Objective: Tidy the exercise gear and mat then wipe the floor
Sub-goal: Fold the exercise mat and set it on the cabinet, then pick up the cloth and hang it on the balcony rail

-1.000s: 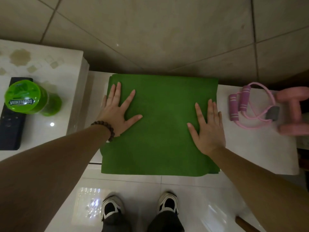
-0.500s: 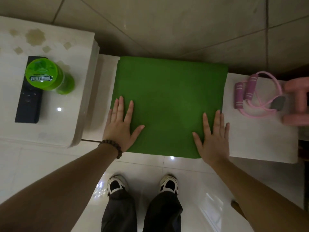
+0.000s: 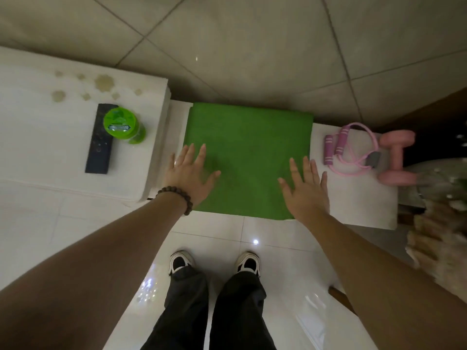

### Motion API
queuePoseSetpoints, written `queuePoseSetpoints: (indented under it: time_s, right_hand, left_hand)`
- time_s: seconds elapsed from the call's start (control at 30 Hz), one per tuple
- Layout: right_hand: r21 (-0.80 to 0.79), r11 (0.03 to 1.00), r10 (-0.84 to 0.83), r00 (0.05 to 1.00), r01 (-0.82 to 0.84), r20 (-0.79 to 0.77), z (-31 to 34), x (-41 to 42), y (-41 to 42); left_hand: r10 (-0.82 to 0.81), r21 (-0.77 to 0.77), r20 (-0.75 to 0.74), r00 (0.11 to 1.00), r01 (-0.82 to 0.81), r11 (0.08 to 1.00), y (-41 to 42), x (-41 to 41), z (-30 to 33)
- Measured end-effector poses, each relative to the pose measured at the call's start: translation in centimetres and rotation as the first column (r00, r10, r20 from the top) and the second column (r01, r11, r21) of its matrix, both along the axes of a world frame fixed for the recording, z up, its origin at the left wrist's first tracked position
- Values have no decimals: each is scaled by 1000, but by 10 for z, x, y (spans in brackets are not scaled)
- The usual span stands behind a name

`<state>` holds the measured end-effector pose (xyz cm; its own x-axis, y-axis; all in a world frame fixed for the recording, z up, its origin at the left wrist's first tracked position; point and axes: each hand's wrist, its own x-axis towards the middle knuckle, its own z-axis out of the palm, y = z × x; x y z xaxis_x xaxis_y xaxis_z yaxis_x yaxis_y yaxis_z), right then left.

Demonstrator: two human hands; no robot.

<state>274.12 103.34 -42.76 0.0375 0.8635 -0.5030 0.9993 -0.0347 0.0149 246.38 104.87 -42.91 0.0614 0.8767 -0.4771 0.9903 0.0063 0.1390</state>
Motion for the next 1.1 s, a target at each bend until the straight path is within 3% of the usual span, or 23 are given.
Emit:
queuePoseSetpoints:
  time_s: [0.33, 0.53, 0.87, 1.1]
  right_hand:
    - [220, 975, -3, 998, 18, -65, 211, -38, -19]
    - [309, 951, 36, 988, 12, -149, 299, -58, -41]
    - [294, 901, 374, 914, -319, -157, 349, -110, -51]
    - [313, 775, 617, 765, -549, -184, 355, -155, -66]
  left_hand:
    - [60, 216, 93, 994, -79, 973, -57, -18, 204]
    - [132, 302, 104, 986, -158, 940, -105, -39, 281]
    - [491, 338, 83, 867, -488, 804, -178, -64, 330]
    - [733, 334, 80, 676, -711, 619, -248, -61, 342]
